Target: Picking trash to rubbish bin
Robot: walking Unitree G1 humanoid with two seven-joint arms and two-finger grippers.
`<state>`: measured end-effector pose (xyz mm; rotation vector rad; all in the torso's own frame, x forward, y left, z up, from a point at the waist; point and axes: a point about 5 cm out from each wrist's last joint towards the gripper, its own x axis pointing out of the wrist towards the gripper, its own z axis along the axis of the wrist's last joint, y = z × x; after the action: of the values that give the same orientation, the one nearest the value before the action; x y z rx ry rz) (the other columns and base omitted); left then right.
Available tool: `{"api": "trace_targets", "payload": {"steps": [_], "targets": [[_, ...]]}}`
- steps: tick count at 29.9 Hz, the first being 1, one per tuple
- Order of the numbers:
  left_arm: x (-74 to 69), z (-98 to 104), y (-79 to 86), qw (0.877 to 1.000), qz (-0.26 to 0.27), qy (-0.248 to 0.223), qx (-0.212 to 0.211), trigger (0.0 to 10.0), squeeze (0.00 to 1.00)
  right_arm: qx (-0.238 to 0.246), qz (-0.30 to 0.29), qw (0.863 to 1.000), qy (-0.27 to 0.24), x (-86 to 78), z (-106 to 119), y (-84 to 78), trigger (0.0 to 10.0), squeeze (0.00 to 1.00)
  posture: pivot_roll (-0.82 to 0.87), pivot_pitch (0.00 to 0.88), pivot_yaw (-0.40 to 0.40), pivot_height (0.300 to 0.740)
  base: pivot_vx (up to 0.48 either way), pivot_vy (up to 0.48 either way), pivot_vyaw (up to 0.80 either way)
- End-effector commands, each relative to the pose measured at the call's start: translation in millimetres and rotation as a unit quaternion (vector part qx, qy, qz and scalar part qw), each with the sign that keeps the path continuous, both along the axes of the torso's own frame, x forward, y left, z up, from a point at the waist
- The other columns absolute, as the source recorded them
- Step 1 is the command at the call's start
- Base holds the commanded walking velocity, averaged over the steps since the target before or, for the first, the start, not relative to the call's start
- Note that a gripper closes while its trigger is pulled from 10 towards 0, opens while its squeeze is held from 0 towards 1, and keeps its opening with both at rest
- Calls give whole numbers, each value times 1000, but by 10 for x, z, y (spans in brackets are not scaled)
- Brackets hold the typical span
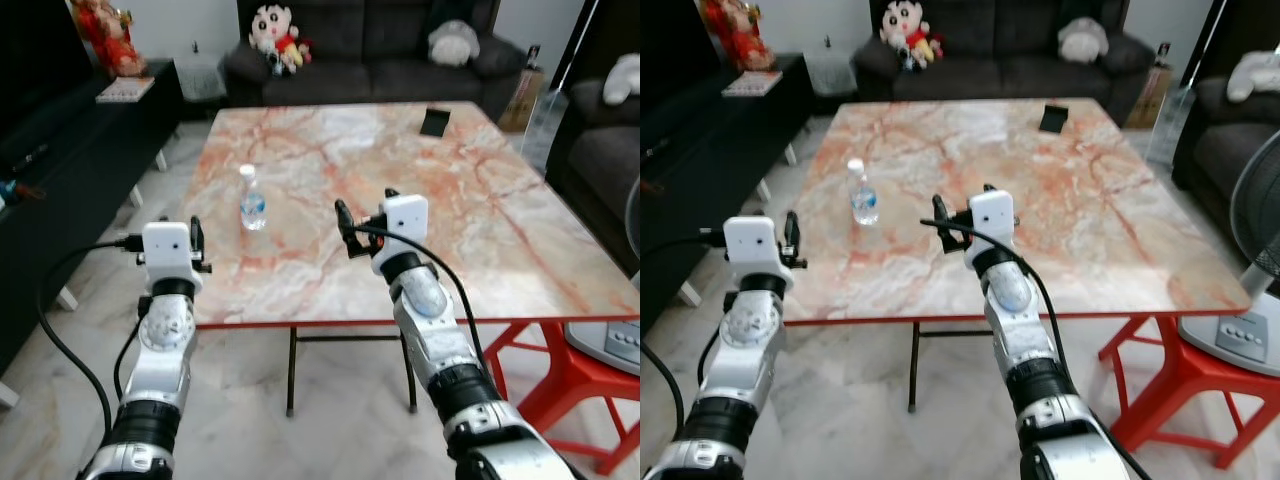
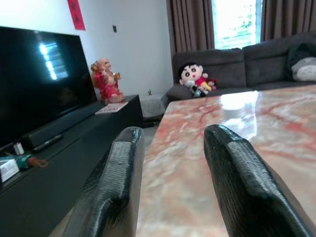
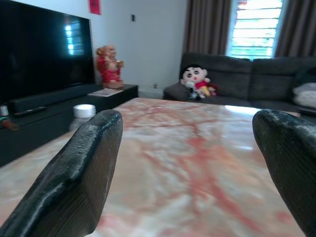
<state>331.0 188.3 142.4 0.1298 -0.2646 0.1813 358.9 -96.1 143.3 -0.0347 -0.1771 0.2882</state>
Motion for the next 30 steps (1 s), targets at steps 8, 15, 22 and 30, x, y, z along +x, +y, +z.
{"api": "trace_targets", "payload": {"steps": [8, 15, 22, 30], "targets": [[-8, -23, -73, 1000, -17, 5, 6, 10000, 0, 5, -11, 1000, -10, 47, 70, -65, 10000, 0, 57, 0, 12, 740, 430, 0, 0], [-12, -10, -86, 1000, -20, 2, 9, 10000, 0, 3, 10, 1000, -12, -5, 23, 17, 10000, 0, 60, 0, 15, 740, 431, 0, 495], [-11, 7, -109, 1000, -25, 0, 9, 10000, 0, 9, 13, 1000, -15, -17, 16, 17, 10000, 0, 61, 0, 15, 740, 427, 0, 91], [16, 66, -165, 999, -33, -9, 8, 10000, 0, 25, 10, 1000, -16, -14, 29, -17, 10000, 0, 60, 0, 13, 740, 428, 0, 386]]}}
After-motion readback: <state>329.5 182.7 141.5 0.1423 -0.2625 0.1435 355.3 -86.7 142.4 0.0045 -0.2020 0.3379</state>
